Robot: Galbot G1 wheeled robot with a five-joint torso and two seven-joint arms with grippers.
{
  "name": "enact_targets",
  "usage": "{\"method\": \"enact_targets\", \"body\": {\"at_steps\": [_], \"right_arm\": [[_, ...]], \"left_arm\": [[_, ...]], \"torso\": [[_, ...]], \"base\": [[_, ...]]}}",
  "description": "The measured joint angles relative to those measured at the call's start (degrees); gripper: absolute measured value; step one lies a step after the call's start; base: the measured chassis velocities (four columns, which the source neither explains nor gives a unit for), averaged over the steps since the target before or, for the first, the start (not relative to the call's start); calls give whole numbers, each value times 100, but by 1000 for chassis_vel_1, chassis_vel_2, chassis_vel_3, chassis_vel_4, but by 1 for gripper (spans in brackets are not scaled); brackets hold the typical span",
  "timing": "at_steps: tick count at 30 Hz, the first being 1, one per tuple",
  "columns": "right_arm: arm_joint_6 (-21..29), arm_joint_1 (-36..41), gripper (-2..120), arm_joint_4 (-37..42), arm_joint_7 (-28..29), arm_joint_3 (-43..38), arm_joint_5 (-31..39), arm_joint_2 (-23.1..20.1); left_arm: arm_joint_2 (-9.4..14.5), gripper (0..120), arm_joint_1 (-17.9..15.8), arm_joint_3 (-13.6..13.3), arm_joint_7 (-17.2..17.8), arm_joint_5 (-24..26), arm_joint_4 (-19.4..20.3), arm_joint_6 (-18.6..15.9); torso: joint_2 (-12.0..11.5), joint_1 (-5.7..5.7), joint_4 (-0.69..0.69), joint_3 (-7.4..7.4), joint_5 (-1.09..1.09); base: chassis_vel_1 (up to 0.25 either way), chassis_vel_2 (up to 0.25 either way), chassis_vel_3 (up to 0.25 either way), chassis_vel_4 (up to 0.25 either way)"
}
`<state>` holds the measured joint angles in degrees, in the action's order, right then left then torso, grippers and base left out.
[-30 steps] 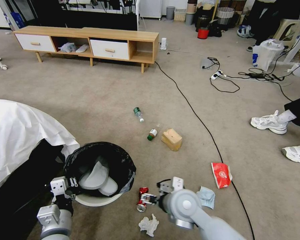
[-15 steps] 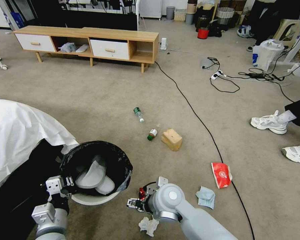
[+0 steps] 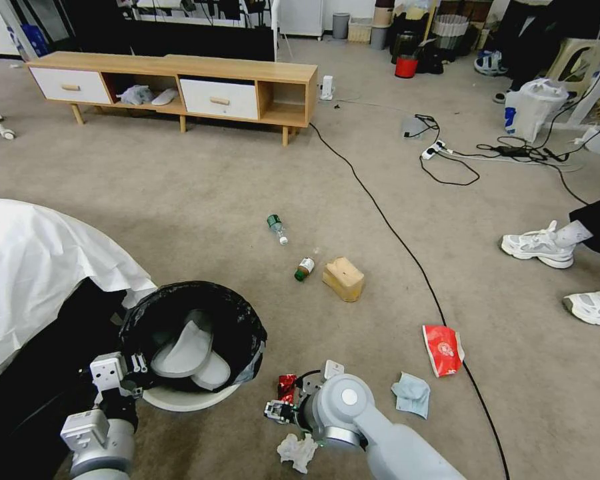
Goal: Pick up the trash bin and place the garbage on the floor into it.
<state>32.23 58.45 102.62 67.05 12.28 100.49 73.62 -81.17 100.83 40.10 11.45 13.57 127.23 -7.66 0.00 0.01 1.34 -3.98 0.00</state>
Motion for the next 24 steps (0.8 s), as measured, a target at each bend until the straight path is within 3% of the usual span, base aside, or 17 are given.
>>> {"method": "enact_targets", "body": {"at_steps": [17,24], "right_arm": [[-251,-653,100,-371,630,473,1162,115],[-346,-834,100,-358,754,591,1493,13]], "left_arm": [[-7,1,-85,-69,-2,-7,-166,0],[160,1,-111,-12,36,157,-112,-68]], "torso": [[0,0,0,0,0],[0,0,0,0,0]], "base": [[0,0,0,0],[0,0,0,0]]}}
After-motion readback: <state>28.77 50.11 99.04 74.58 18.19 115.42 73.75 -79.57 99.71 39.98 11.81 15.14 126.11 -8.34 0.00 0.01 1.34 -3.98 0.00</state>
